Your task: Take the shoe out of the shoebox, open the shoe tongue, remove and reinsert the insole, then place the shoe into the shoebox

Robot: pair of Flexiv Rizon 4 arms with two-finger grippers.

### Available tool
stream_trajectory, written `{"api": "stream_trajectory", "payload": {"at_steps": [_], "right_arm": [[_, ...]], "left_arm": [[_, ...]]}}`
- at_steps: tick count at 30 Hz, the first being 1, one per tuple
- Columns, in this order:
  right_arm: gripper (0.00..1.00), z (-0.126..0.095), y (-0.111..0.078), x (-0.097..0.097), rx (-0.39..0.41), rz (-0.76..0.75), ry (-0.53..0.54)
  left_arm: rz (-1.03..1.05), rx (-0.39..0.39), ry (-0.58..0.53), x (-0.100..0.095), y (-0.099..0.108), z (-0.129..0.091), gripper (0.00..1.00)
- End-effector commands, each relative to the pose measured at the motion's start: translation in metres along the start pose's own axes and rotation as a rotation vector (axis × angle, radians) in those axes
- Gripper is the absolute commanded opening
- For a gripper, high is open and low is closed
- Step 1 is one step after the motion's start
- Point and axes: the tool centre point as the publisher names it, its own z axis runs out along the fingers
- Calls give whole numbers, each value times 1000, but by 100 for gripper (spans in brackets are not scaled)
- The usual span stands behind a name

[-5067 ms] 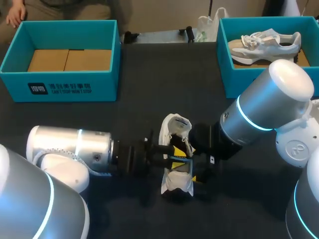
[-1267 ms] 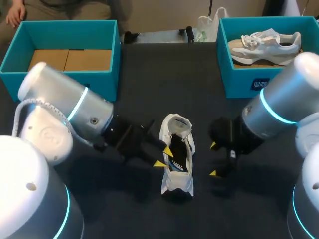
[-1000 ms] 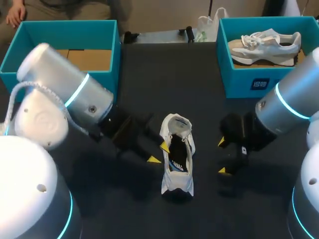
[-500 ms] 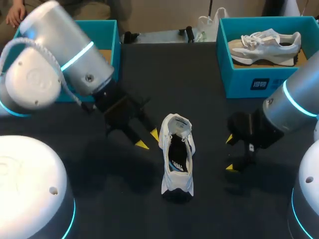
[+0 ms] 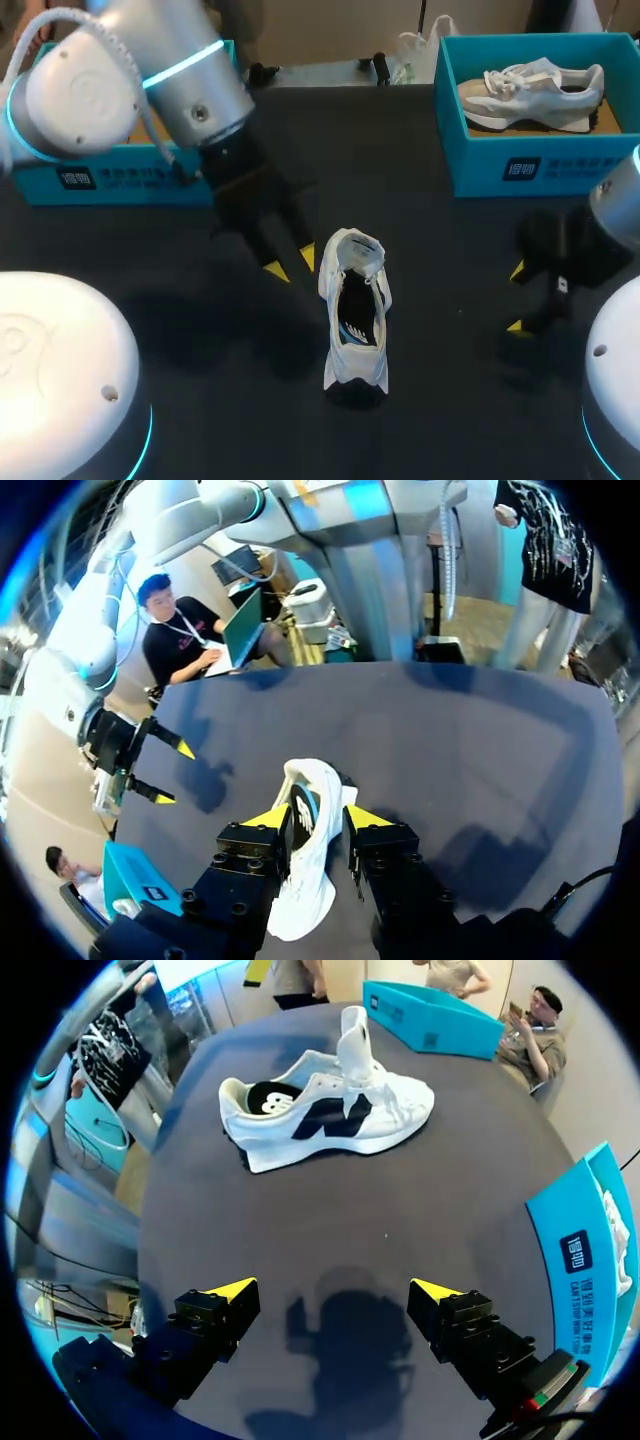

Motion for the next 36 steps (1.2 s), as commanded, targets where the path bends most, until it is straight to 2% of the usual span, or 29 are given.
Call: {"api": "stream_trajectory", "payload": {"at_steps": [1,3,5,7,21,25,28,30,36], "right_arm": [[100,-6,-1,4,1,0,-5],[100,-6,-1,4,1,0,-5],[100,-6,-1,4,1,0,-5],[100,-6,-1,4,1,0,-5],[100,-6,-1,4,1,0,-5],[100,-6,-1,4,1,0,-5],[100,-6,-1,4,1,0,-5],[100,-6,-1,4,1,0,-5],[100,-6,-1,4,1,0,-5]], "left_arm": [[18,0,209,-6,4,-10,30],[35,-9,244,-7,5,-14,28],[56,-20,290,-9,6,-18,21],[78,-22,344,-10,8,-20,0],[102,-24,348,-12,9,-23,0],[195,-45,484,-33,9,-3,0],[246,-28,520,-42,12,10,0],[284,-29,601,-46,15,18,0],[284,-29,601,-46,15,18,0]]}}
